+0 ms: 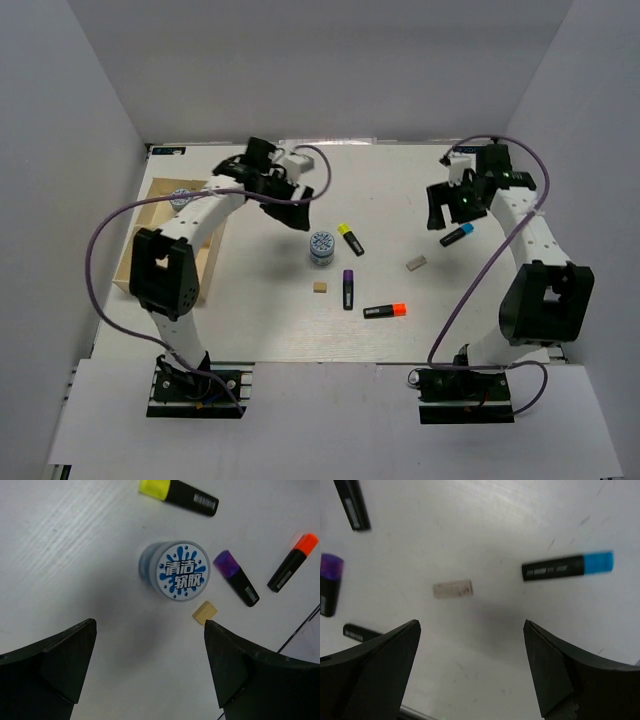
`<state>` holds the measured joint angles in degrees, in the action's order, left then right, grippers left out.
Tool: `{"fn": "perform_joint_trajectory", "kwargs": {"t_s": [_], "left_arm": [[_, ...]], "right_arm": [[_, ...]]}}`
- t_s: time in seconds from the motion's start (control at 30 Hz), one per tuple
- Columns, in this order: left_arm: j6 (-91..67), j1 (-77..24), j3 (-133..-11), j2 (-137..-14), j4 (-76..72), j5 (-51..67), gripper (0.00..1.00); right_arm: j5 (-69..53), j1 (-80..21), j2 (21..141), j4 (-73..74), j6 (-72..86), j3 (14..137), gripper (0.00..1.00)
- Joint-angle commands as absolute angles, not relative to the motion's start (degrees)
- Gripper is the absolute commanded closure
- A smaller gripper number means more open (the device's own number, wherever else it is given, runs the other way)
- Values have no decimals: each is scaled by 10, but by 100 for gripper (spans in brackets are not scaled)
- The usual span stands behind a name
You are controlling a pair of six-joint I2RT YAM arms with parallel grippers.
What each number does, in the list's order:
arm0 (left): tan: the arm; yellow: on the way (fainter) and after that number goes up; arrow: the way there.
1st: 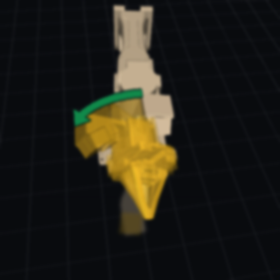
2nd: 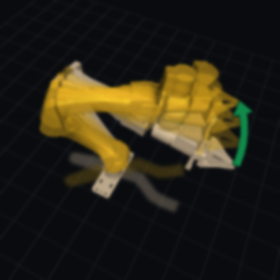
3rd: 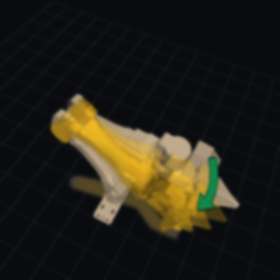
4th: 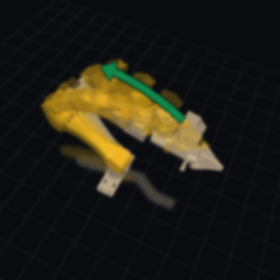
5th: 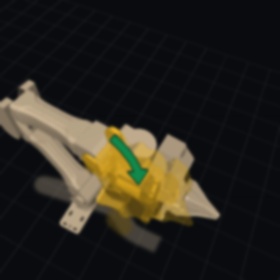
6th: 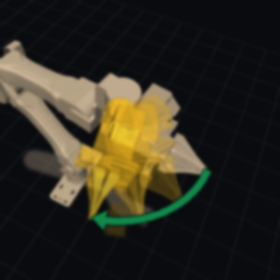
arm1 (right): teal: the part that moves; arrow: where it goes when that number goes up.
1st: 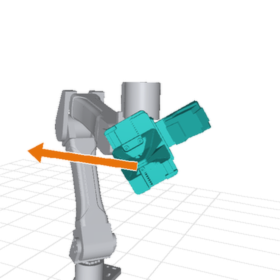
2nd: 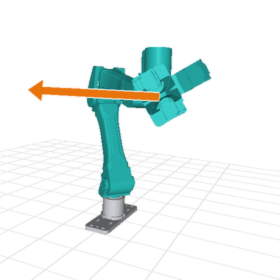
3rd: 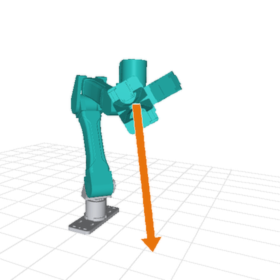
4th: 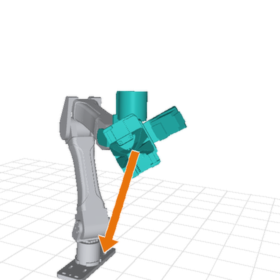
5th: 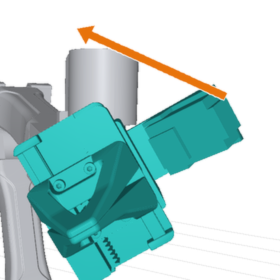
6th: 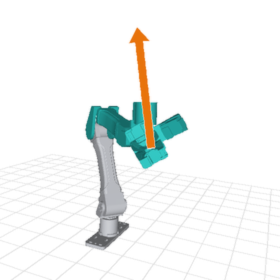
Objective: Sort the stationery into containers
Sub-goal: Pick up the stationery from the center of the board.
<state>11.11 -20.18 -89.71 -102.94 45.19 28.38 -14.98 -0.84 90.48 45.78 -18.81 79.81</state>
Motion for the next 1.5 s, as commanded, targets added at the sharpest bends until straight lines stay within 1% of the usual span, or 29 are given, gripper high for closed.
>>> {"fn": "perform_joint_trajectory", "kwargs": {"t_s": [0.0,0.07,0.17,0.4,0.8,0.93,1.03,1.27,1.47], "left_arm": [[150,-236,-934,-1045,491,223,2],[152,-254,-959,-1074,491,216,2],[152,-286,-989,-1108,492,192,2],[152,-337,-1011,-1157,495,155,2],[155,-373,-969,-1156,482,119,2],[155,-378,-971,-1166,479,97,3],[154,-383,-969,-1167,476,94,7],[150,-383,-969,-1172,469,96,19],[152,-383,-955,-1167,464,91,37]], "right_arm": [[-196,19,820,450,-181,724,11],[-205,35,799,449,-178,679,11],[-221,55,773,455,-178,658,11],[-250,83,789,506,-209,700,11],[-268,109,795,512,-226,696,11],[-271,113,797,513,-229,696,11],[-272,116,802,518,-231,702,11],[-279,118,806,519,-234,696,11],[-275,118,807,518,-236,695,11]]}}
